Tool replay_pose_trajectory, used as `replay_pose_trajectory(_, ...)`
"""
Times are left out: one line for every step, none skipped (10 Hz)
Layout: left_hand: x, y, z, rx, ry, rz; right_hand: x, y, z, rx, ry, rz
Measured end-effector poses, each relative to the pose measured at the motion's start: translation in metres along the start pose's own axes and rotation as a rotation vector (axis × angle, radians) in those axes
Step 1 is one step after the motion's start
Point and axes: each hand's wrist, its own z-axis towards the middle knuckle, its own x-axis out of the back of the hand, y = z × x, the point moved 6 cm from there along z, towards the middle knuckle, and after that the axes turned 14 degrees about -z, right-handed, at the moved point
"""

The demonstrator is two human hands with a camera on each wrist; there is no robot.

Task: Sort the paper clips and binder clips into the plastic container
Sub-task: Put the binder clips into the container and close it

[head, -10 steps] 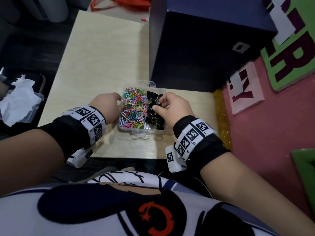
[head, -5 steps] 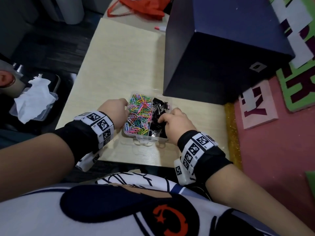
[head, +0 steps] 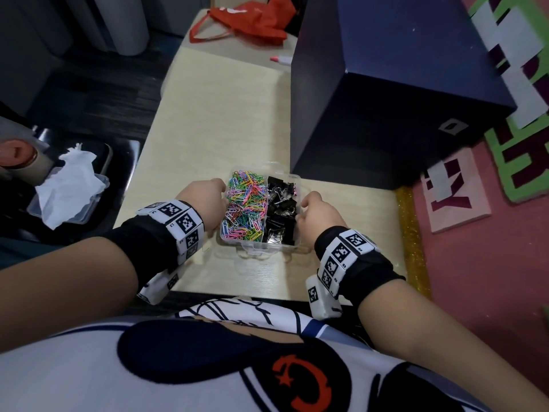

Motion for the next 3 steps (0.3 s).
replay_pose_trajectory(0.0,-0.002,0.003,0.009,-0.041,0.013,0.002,-0.001,0.004,0.002,-0.044,-0.04)
replay_pose_trajectory(0.004,-0.002,0.003,0.024,-0.079,0.011,0.006,-0.003,0.006,-0.001,-0.1,-0.09)
replay_pose_trajectory(0.018,-0.004,0.007,0.011,-0.058,-0.032,0.018,0.003,0.008,0.02,-0.09,-0.082)
